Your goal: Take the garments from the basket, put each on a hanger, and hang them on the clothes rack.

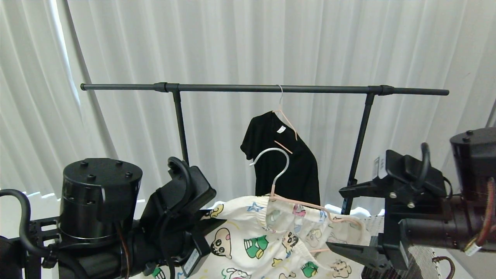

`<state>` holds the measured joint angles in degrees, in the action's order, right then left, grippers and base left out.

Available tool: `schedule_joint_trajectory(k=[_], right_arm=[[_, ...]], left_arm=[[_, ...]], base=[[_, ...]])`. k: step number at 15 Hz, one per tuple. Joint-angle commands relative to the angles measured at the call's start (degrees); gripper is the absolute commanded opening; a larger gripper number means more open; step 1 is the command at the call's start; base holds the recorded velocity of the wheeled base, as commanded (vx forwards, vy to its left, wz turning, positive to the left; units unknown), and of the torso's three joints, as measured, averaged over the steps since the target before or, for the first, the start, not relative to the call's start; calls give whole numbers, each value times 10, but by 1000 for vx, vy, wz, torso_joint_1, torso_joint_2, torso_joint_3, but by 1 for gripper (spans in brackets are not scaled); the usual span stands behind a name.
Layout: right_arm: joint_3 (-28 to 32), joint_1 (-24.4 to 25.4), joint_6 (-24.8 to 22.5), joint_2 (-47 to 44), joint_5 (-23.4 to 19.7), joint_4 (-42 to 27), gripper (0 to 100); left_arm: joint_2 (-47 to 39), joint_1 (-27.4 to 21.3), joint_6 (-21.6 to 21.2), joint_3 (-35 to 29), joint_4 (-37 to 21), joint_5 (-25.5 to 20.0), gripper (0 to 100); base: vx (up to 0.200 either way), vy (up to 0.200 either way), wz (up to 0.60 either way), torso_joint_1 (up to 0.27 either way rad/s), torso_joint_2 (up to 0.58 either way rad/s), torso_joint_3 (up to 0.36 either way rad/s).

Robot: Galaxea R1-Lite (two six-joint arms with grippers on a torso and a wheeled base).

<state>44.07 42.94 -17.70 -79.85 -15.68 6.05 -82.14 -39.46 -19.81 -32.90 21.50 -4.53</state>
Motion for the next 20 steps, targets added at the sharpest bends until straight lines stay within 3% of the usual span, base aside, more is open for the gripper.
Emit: schedule_joint_trajectory(k=[1, 7, 10, 18, 19, 20], right_arm=[[18, 3, -18, -66, -1, -3, 100], [50, 4, -19, -91, -1, -65, 100], [51, 6, -20, -92, 0, -68, 100], [59, 6, -44, -87, 2, -96, 100], [61, 6, -44, -87, 2, -96, 0], [63, 6, -48, -87, 3, -97, 0]], left_arm=[[7, -18, -1, 1, 1, 0, 0], [20, -50, -4, 1, 1, -2, 0], [18, -51, -26, 1, 1, -5, 0], [16, -51, -27, 1, 1, -5, 0], [16, -51, -27, 1, 1, -5, 0], [16, -51, -27, 2, 1, -5, 0]], base=[[0, 0, 0, 0, 0, 0], [0, 0, 0, 0, 0, 0], [0, 0, 0, 0, 0, 0], [0, 0, 0, 0, 0, 0], [0, 0, 0, 0, 0, 0], [0, 0, 0, 0, 0, 0]])
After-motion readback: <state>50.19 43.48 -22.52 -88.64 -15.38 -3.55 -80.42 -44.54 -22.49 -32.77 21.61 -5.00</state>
